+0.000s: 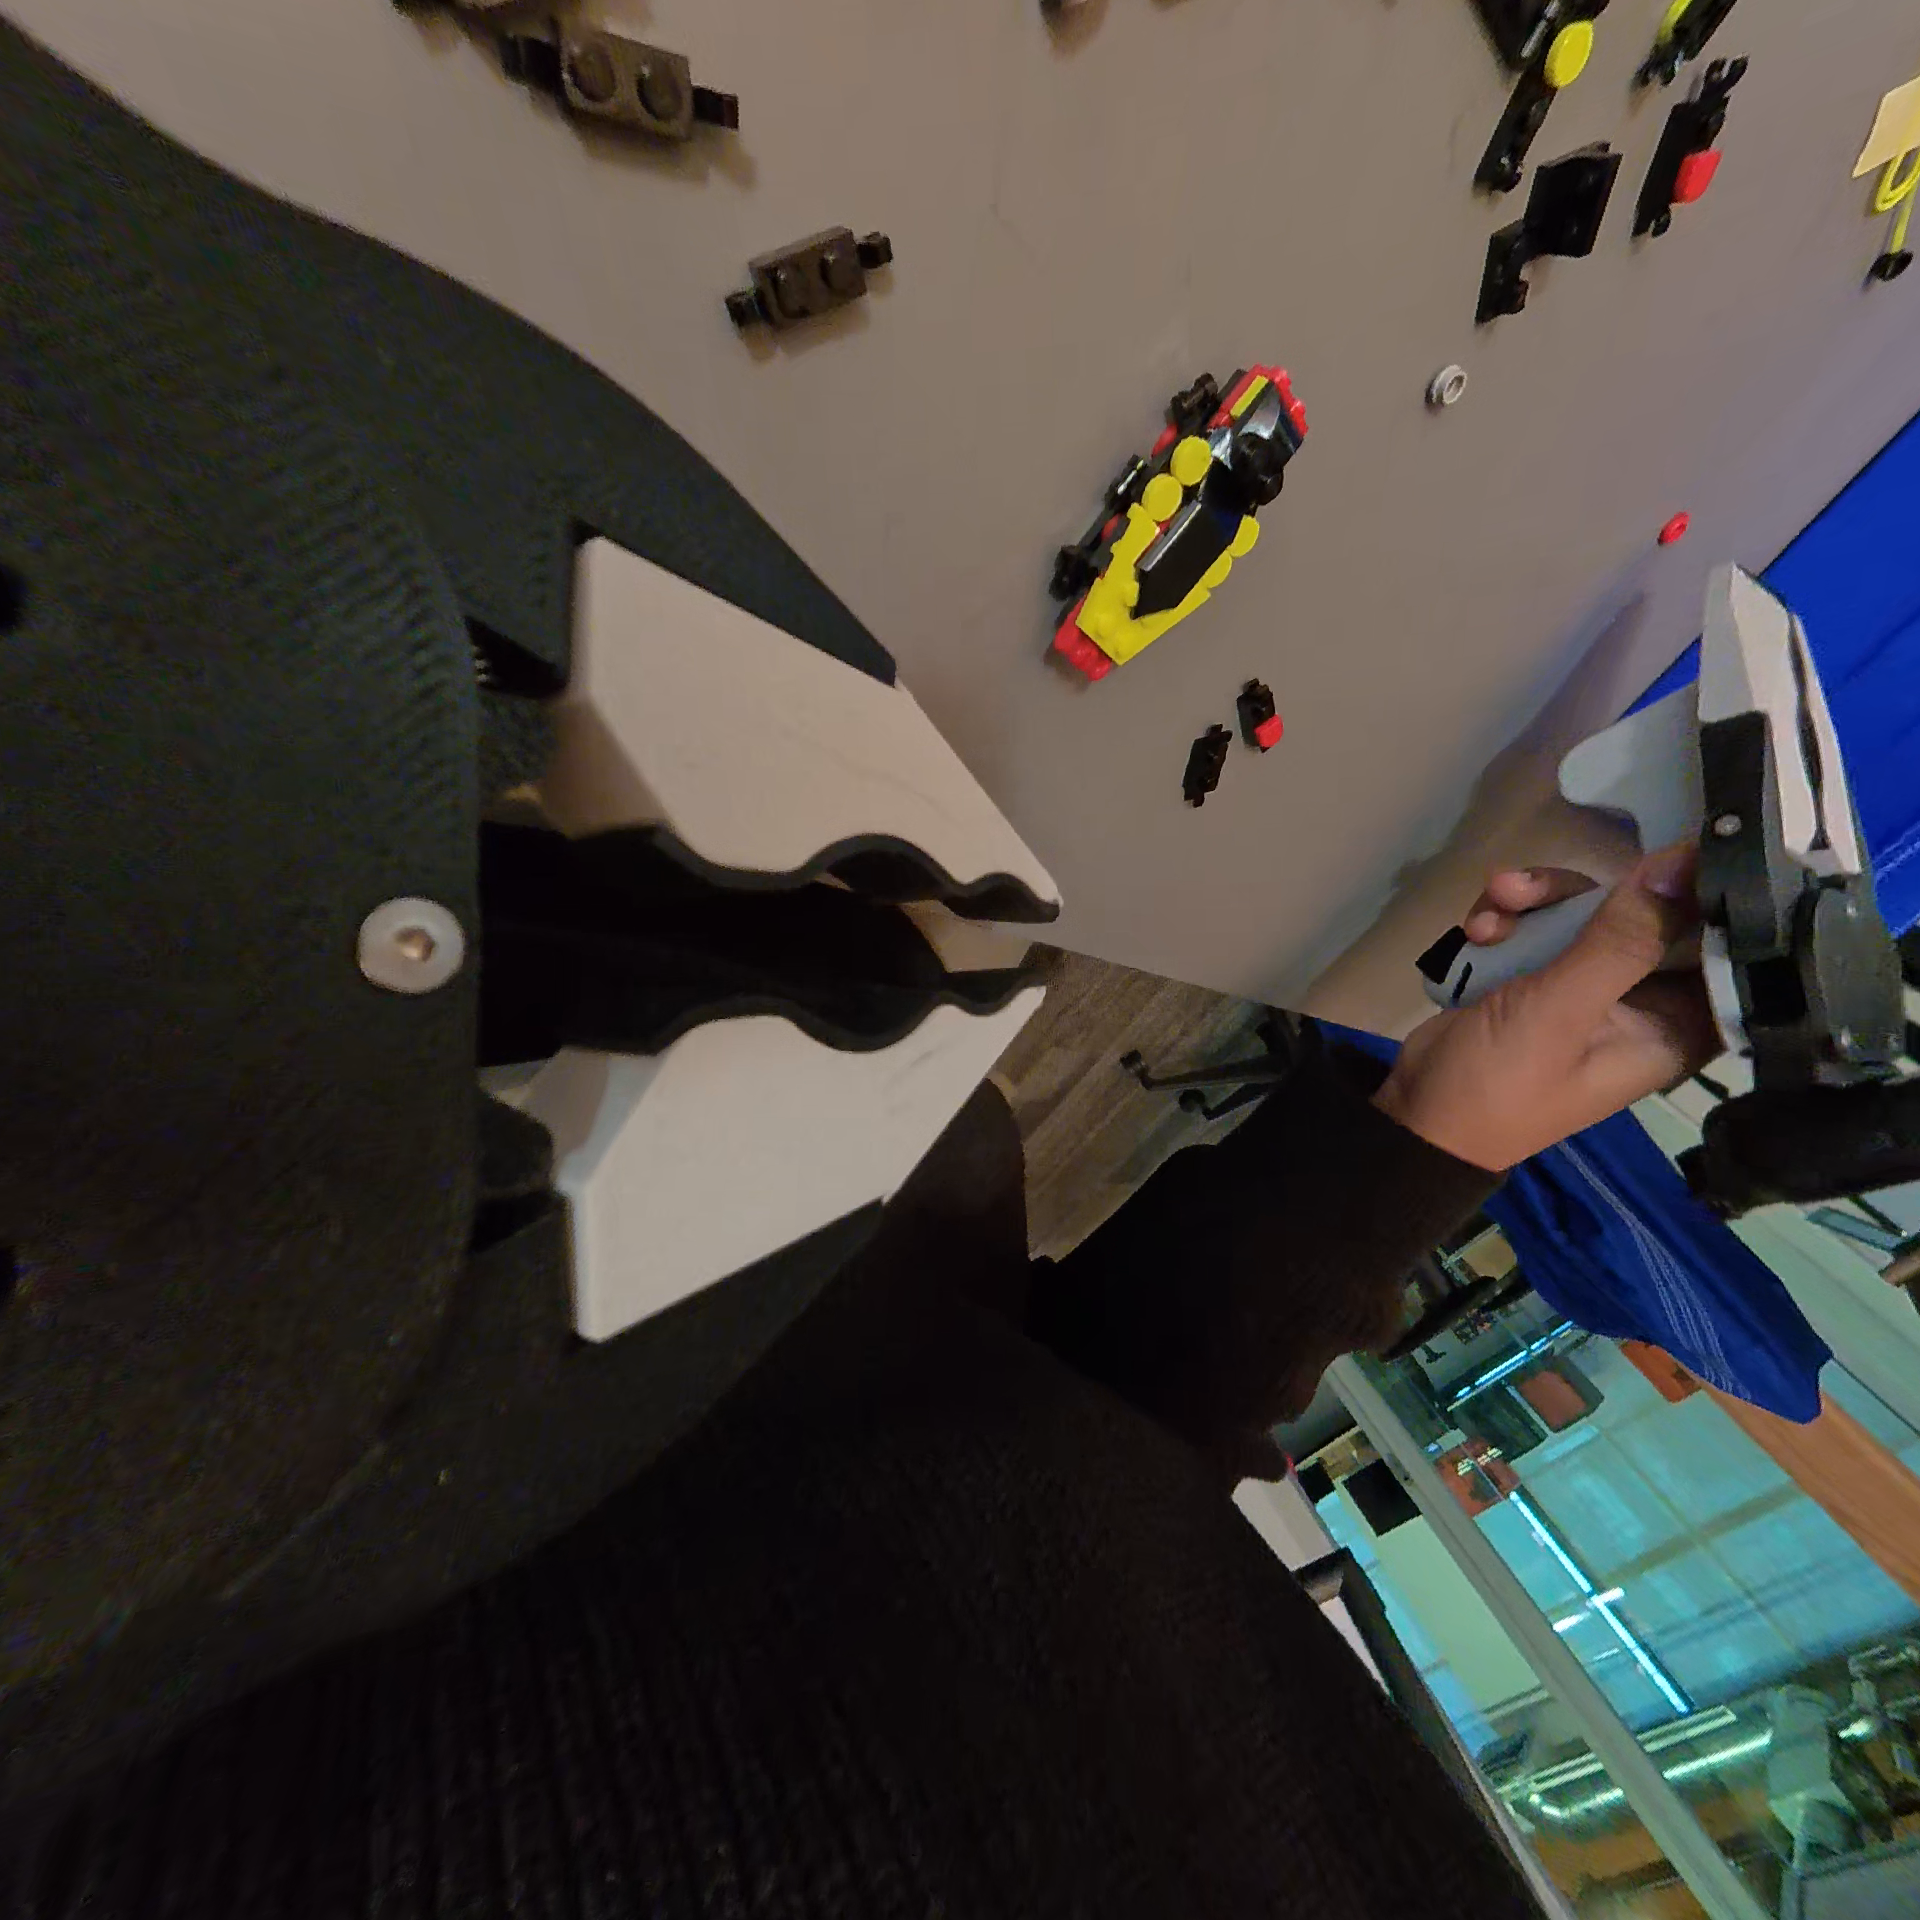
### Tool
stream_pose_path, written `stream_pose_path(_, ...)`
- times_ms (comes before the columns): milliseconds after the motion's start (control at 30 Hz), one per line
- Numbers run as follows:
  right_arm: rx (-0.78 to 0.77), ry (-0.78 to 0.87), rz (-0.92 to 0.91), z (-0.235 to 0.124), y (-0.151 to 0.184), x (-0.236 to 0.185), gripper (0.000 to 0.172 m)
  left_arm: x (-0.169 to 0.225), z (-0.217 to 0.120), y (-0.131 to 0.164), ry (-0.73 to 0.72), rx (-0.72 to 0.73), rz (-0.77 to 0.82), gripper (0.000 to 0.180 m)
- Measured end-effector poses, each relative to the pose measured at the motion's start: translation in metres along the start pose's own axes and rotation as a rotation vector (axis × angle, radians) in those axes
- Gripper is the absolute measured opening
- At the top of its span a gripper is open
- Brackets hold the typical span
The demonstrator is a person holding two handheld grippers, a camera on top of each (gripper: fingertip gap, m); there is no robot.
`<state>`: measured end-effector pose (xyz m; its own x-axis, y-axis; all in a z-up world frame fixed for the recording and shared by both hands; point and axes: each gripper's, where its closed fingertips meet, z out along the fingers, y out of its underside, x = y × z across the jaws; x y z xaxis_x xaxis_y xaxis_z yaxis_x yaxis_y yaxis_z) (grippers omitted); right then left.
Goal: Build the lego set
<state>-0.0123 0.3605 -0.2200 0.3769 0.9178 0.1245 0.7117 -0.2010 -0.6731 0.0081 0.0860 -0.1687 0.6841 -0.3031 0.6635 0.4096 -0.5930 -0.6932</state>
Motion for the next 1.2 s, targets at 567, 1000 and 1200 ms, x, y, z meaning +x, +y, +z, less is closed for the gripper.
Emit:
stream_pose_path(567, 0.026, -0.172, 0.055, 0.018, 0.01, -0.014, 0.008, -0.001, 0.01, 0.013, -0.028, -0.064, 0.04, 0.007)
stream_pose_path(1000, 0.275, -0.962, -0.099, -0.105, -0.018, -0.172, 0.007, -0.003, 0.006, -0.006, -0.079, 0.027, 0.199, 0.027)
stream_pose_path(1200, 0.213, -1.37, -0.189, -0.166, 0.017, -0.228, 0.007, 0.016, -0.002, -0.018, -0.102, 0.099, 0.469, 0.033)
